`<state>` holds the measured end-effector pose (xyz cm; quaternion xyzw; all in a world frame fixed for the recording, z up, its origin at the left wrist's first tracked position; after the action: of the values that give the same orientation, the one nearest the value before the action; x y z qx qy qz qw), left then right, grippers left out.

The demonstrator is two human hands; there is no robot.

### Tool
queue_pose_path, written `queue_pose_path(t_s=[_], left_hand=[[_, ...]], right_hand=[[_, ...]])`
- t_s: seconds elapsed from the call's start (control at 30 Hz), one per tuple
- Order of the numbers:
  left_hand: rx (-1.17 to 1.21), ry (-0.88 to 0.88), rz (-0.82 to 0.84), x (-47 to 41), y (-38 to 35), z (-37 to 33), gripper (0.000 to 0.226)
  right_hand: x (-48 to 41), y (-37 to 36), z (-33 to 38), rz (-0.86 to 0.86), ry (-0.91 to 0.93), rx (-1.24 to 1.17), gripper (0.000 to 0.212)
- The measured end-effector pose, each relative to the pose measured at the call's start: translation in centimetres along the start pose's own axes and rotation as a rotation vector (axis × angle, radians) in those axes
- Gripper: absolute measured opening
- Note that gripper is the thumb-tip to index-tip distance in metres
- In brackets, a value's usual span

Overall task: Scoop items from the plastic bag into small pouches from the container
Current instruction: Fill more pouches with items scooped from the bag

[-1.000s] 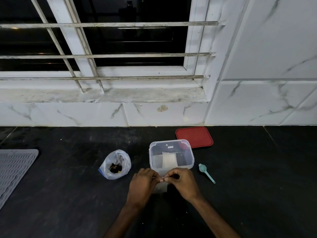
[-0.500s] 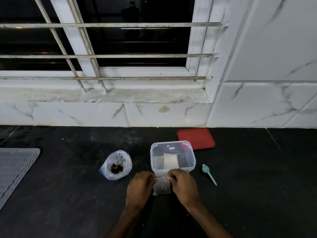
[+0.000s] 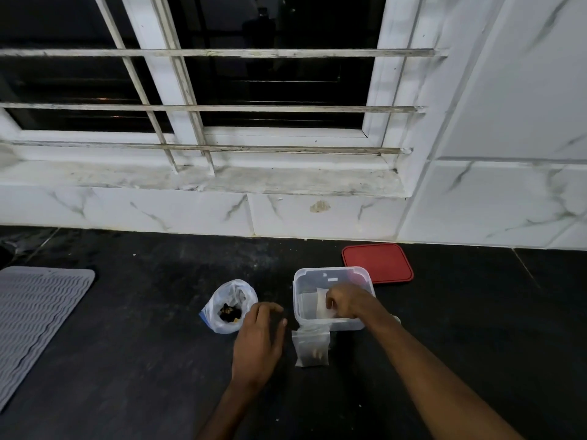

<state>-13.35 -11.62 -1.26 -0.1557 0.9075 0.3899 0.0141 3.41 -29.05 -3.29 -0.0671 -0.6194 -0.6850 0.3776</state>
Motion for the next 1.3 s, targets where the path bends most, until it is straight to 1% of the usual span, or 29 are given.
queue_pose_path(t_s=[0.07, 0.13, 0.17, 0.2, 0.23, 0.4, 0.47, 0.53, 0.6, 0.67, 0.7, 0.77, 0.83, 0.9, 1.0, 1.07, 1.13, 1.2, 1.3], left_hand=[[-0.011, 0.001, 0.012, 0.0, 0.0, 0.1, 0.025], [-0.023, -0.001, 0.045, 0.1, -0.2, 0.1, 0.036], [-0.028, -0.004, 0.065, 0.3, -0.4, 0.0, 0.040], [-0.032, -0.009, 0.079, 0.4, -0.6, 0.0, 0.042], [-0.035, -0.013, 0.087, 0.5, -0.7, 0.0, 0.042], [0.001, -0.001, 0.053, 0.4, -0.7, -0.2, 0.031], [0.026, 0.014, 0.011, 0.1, -0.5, -0.8, 0.026], [0.068, 0.044, -0.016, -0.5, -0.3, -1.6, 0.021], [0.147, 0.076, 0.002, -1.2, -0.5, -2.5, 0.015], [0.207, 0.095, 0.046, -2.1, -1.0, -3.4, 0.029], [0.204, 0.105, 0.079, -2.5, -1.2, -4.0, 0.034], [0.168, 0.108, 0.130, -3.4, -1.4, -5.2, 0.039], [0.157, 0.094, 0.146, -4.1, -1.6, -5.5, 0.041], [0.152, 0.080, 0.163, -4.6, -1.7, -5.4, 0.038], [-0.002, 0.050, 0.198, -4.8, -1.2, -5.3, 0.031], [-0.113, 0.035, 0.227, -4.7, -0.7, -5.2, 0.032], [-0.169, 0.036, 0.292, -4.4, -0.4, -5.0, 0.033], [-0.192, 0.048, 0.324, -4.1, -0.1, -5.1, 0.038], [-0.144, 0.079, 0.340, -3.6, 0.3, -5.5, 0.041]], right_hand=[[-0.4, 0.2, 0.7, -0.011, 0.030, 0.148, 0.033], [-1.2, -0.3, 1.2, -0.030, 0.091, 0.328, 0.033], [-1.2, -0.4, 1.3, -0.041, 0.098, 0.365, 0.032], [-1.1, -0.4, 1.4, -0.052, 0.088, 0.350, 0.031], [-0.9, -0.3, 1.5, -0.061, 0.072, 0.286, 0.029], [-0.2, 0.8, 0.5, -0.197, 0.080, 0.149, 0.019], [0.6, 1.5, 0.0, -0.267, 0.073, 0.032, 0.015], [2.2, 2.6, -0.4, -0.425, 0.086, -0.173, 0.002], [4.1, 3.3, -0.4, -0.537, 0.086, -0.369, 0.007], [5.8, 3.5, 0.5, -0.564, 0.111, -0.467, 0.009], [6.6, 3.4, 1.1, -0.559, 0.126, -0.478, 0.009], [7.8, 3.3, 2.3, -0.552, 0.161, -0.466, 0.009], [8.3, 3.0, 3.3, -0.544, 0.193, -0.476, 0.012], [8.5, 2.8, 3.8, -0.554, 0.207, -0.482, 0.011], [8.8, 2.9, 3.6, -0.605, 0.156, -0.472, 0.004], [9.1, 3.1, 3.0, -0.654, 0.090, -0.415, 0.008], [9.5, 3.1, 3.0, -0.684, 0.074, -0.335, 0.014], [9.8, 2.8, 3.8, -0.679, 0.129, -0.267, 0.012], [10.1, 2.2, 5.3, -0.583, 0.232, -0.230, 0.014]])
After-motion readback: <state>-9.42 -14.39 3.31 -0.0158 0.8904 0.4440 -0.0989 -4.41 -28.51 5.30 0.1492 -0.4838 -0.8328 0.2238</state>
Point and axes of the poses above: each hand's wrist, its own x-axis away from the middle knuckle, its own y-axis out of the back of the hand, z = x × y, the point moved 3 cm from there along -x, towards the middle knuckle, and after that the axes turned 2 degrees about z, right-handed, at the moved point
